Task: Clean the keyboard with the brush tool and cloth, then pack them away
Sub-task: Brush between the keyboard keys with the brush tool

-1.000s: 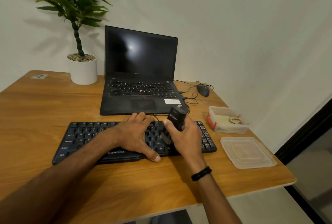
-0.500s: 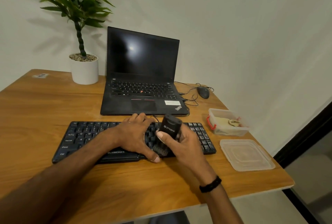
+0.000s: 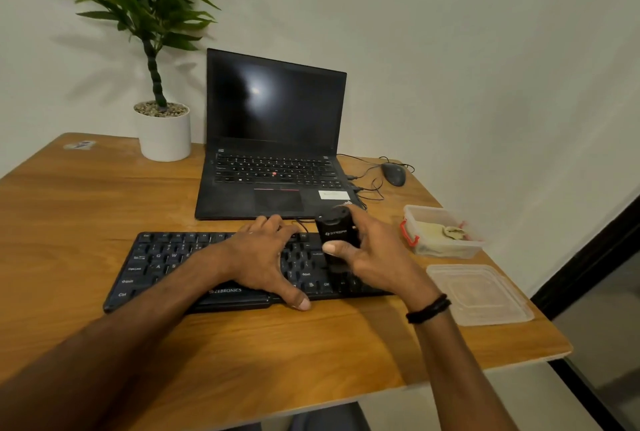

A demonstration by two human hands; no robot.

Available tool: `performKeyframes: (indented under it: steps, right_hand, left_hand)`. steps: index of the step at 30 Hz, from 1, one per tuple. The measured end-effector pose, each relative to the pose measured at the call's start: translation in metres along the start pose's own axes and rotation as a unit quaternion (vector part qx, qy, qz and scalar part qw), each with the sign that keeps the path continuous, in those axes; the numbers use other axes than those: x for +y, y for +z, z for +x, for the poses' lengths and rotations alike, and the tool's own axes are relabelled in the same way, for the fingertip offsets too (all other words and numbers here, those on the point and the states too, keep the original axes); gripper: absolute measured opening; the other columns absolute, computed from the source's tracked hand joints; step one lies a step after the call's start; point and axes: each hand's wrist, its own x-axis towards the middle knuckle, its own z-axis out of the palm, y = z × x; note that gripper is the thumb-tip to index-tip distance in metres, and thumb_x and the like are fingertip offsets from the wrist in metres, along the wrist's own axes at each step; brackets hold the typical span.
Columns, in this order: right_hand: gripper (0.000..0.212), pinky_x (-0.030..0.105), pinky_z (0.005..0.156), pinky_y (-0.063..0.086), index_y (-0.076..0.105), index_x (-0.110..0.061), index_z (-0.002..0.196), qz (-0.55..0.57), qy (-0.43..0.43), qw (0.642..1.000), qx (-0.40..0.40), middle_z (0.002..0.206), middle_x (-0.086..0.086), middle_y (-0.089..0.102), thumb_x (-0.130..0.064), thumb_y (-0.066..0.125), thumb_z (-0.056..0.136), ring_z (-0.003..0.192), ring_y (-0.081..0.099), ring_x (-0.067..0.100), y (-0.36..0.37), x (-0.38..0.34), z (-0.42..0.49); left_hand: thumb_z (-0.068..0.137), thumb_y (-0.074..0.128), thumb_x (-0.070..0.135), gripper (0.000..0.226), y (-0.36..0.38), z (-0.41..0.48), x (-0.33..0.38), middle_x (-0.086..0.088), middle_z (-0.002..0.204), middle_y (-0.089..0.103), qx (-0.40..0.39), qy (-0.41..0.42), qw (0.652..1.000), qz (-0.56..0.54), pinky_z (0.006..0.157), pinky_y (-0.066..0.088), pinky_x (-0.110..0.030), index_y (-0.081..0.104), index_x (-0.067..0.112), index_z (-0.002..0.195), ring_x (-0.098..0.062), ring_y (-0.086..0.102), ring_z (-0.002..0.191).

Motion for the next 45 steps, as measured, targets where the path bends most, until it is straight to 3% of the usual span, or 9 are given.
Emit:
performKeyframes:
  steps: [4, 8, 14, 17, 26, 32, 37, 41, 45]
  right_hand:
    - [0.05, 0.039, 0.098, 0.053, 0.051, -0.022, 0.133, 0.068, -0.021, 0.997, -0.04, 0.124, -0.007, 0.065, -0.029, 0.072, 0.088, 0.118, 0.061, 0.009, 0.03, 0.002, -0.009]
    - [0.046, 0.03, 0.093, 0.053, 0.05, -0.029, 0.131, -0.046, -0.006, 0.999, -0.001, 0.12, -0.015, 0.064, -0.03, 0.071, 0.089, 0.111, 0.058, 0.0, 0.006, 0.002, -0.002]
    - [0.047, 0.03, 0.093, 0.054, 0.051, -0.027, 0.131, 0.004, 0.008, 0.999, -0.032, 0.121, -0.013, 0.065, -0.036, 0.07, 0.089, 0.112, 0.061, 0.002, 0.021, -0.002, -0.01]
    - [0.048, 0.029, 0.094, 0.049, 0.047, -0.03, 0.134, -0.119, 0.06, 0.986, 0.097, 0.123, -0.012, 0.062, -0.037, 0.067, 0.09, 0.111, 0.055, 0.004, -0.01, 0.007, -0.008]
    - [0.042, 0.01, 0.06, 0.04, 0.053, -0.022, 0.115, -0.037, 0.173, 0.916, 0.36, 0.1, -0.007, 0.067, -0.049, 0.069, 0.086, 0.091, 0.063, 0.009, 0.009, 0.024, -0.003]
    - [0.038, 0.009, 0.055, 0.049, 0.048, -0.029, 0.109, -0.007, 0.099, 0.97, 0.221, 0.087, -0.023, 0.056, -0.047, 0.071, 0.085, 0.077, 0.06, -0.01, 0.037, 0.013, 0.009]
    - [0.033, 0.008, 0.053, 0.039, 0.045, -0.029, 0.102, -0.063, 0.14, 0.936, 0.317, 0.095, -0.014, 0.057, -0.045, 0.07, 0.087, 0.084, 0.058, 0.003, 0.024, 0.018, 0.011]
    - [0.035, 0.008, 0.051, 0.042, 0.05, -0.03, 0.11, -0.08, 0.094, 0.97, 0.21, 0.095, -0.021, 0.055, -0.048, 0.069, 0.087, 0.079, 0.054, -0.006, 0.031, 0.016, 0.012]
    - [0.034, 0.005, 0.055, 0.037, 0.052, -0.026, 0.112, -0.095, 0.154, 0.934, 0.309, 0.106, -0.009, 0.065, -0.045, 0.068, 0.089, 0.09, 0.059, 0.004, 0.017, 0.016, 0.013]
  left_hand:
    - [0.046, 0.066, 0.098, 0.123, 0.001, -0.003, -0.001, 0.01, 0.117, 0.032, 0.007, 0.0, 1.0, 0.001, 0.108, 0.039, -0.038, 0.026, 0.04, 0.147, -0.014, 0.033, 0.112]
    - [0.044, 0.064, 0.1, 0.136, 0.001, 0.001, 0.001, 0.01, 0.125, 0.03, 0.007, 0.0, 1.0, -0.007, 0.113, 0.034, -0.04, 0.018, 0.039, 0.156, -0.013, 0.029, 0.118]
    - [0.046, 0.066, 0.098, 0.134, 0.002, -0.003, -0.001, 0.009, 0.126, 0.03, 0.0, -0.012, 1.0, 0.006, 0.114, 0.034, -0.04, 0.018, 0.038, 0.155, -0.016, 0.031, 0.121]
    - [0.048, 0.068, 0.096, 0.141, 0.001, -0.001, 0.001, 0.005, 0.14, 0.028, -0.008, -0.016, 1.0, -0.001, 0.119, 0.03, -0.043, 0.011, 0.034, 0.16, -0.019, 0.028, 0.134]
    - [0.053, 0.057, 0.101, 0.145, 0.005, -0.003, 0.007, -0.003, 0.162, 0.016, -0.001, -0.026, 0.998, 0.049, 0.125, 0.019, -0.045, 0.004, 0.023, 0.163, -0.025, 0.018, 0.149]
    - [0.053, 0.051, 0.105, 0.144, 0.01, -0.003, 0.01, -0.001, 0.165, 0.018, 0.013, -0.02, 0.998, 0.051, 0.125, 0.017, -0.045, 0.006, 0.024, 0.163, -0.023, 0.02, 0.149]
    - [0.053, 0.054, 0.103, 0.142, 0.007, -0.004, 0.013, 0.001, 0.162, 0.019, 0.009, -0.025, 0.999, 0.043, 0.124, 0.019, -0.044, 0.007, 0.024, 0.163, -0.023, 0.021, 0.147]
    - [0.052, 0.054, 0.103, 0.142, 0.005, -0.004, 0.011, 0.002, 0.159, 0.023, 0.01, -0.023, 0.999, 0.047, 0.122, 0.023, -0.042, 0.009, 0.026, 0.162, -0.021, 0.025, 0.142]
    - [0.054, 0.057, 0.101, 0.141, 0.005, -0.006, 0.011, 0.002, 0.161, 0.02, 0.004, -0.03, 0.999, 0.038, 0.123, 0.018, -0.043, 0.007, 0.026, 0.163, -0.022, 0.021, 0.146]
